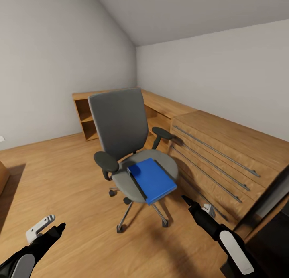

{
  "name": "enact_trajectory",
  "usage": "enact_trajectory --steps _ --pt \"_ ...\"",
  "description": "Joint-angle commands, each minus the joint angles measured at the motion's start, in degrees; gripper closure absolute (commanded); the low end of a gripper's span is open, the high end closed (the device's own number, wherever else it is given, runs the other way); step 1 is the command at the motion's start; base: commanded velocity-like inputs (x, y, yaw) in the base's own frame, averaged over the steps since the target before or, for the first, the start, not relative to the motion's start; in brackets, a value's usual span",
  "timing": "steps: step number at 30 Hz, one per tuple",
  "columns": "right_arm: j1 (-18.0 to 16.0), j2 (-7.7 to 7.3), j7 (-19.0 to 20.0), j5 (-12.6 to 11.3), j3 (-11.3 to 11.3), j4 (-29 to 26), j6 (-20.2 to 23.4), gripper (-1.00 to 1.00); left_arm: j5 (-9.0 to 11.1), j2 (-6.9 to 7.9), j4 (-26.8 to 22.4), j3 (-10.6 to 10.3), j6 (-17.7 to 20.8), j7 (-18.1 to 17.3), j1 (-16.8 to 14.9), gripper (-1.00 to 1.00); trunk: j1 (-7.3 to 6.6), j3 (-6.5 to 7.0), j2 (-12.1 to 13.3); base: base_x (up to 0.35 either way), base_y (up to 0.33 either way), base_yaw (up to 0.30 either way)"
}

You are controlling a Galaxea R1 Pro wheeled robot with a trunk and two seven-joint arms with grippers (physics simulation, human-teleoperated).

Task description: In the bedroom, organize the workspace by keeping the computer under the desk, ensuring the monitor is on the desk, placing the keyboard on the desk next to the monitor, placing the mouse on the desk next to the keyboard, moving the folder from the swivel chair onto the desk next to the mouse, stacking the notebook on top of the folder with the pen on top of the notebook, and positioning the swivel chair next to the desk.

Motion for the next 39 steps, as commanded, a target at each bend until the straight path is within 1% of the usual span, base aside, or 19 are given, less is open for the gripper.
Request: enact_trajectory --steps 1,7,27,39 --pt "0.0 -0.03 0.0 -0.3 0.1 0.0 0.1 -1.00 0.6 0.01 -0.1 0.0 0.2 0.5 0.0 -1.00 0.00 -0.05 0.0 0.067 0.000 0.000" --pt "0.0 -0.02 0.1 -0.3 0.1 0.0 0.1 -1.00 0.6 0.01 0.0 0.0 0.2 0.6 0.0 -1.00 0.00 -0.05 0.0 0.044 0.013 0.000" --pt "0.0 -0.01 0.2 -0.2 0.4 0.0 0.1 -1.00 0.5 0.01 0.1 -0.1 0.1 0.6 0.0 -1.00 0.00 -0.05 0.0 0.110 0.082 0.000" --pt "0.0 -0.01 0.2 -0.2 0.4 0.0 0.0 -1.00 0.4 0.01 0.1 -0.1 0.2 0.6 0.0 -1.00 0.00 -0.05 0.0 0.057 0.013 0.000"
